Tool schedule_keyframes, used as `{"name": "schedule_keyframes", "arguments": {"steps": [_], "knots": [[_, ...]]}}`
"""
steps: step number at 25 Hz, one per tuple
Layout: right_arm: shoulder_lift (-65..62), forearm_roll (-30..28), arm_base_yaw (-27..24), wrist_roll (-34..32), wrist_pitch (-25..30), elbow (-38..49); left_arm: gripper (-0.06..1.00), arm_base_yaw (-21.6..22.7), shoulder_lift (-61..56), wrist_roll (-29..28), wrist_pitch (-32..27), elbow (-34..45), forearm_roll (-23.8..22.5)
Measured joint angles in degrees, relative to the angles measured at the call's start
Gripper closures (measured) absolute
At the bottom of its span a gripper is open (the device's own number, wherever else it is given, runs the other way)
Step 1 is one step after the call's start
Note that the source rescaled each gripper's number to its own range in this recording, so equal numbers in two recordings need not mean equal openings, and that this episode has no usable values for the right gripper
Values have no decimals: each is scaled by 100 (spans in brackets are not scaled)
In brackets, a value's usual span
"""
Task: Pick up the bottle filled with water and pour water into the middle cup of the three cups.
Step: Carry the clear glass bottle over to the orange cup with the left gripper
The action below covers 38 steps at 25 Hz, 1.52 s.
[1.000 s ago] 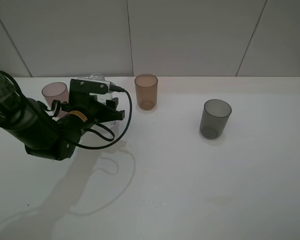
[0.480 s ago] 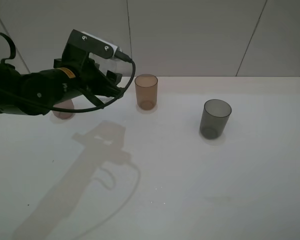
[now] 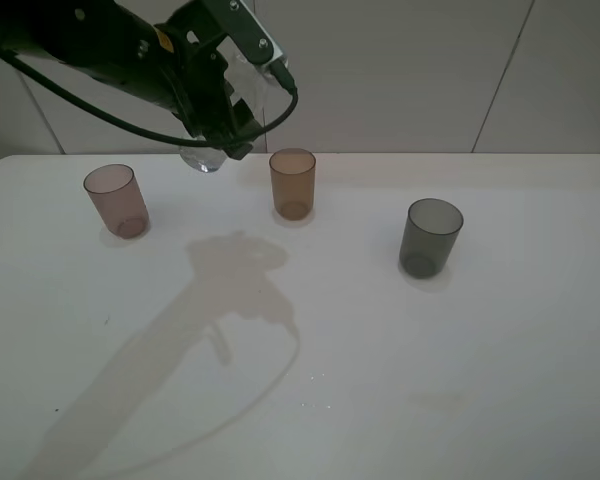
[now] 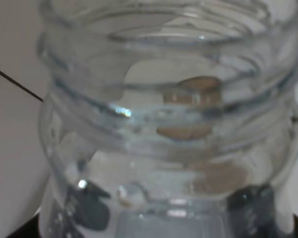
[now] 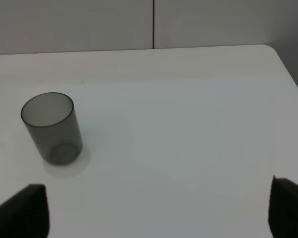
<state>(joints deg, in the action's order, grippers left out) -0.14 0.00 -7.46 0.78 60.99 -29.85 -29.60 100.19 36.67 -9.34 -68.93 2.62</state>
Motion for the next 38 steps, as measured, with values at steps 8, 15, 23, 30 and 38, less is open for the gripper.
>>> {"name": "schedule_keyframes", "arguments": {"steps": [8, 15, 23, 30, 38], "knots": [[0, 0, 0, 0, 0, 0, 94, 56, 355, 9, -1004, -605, -576], [0, 0, 0, 0, 0, 0, 94, 67, 990, -53, -1926, -1276, -1526], [0, 0, 0, 0, 0, 0, 94, 67, 1768, -83, -2464, -2009, -1972], [0, 0, 0, 0, 0, 0, 94, 67, 2118, -83, -2551, -2297, -2378], [0, 0, 0, 0, 0, 0, 94, 56, 2477, -83, -2479, -2620, -2761]]}}
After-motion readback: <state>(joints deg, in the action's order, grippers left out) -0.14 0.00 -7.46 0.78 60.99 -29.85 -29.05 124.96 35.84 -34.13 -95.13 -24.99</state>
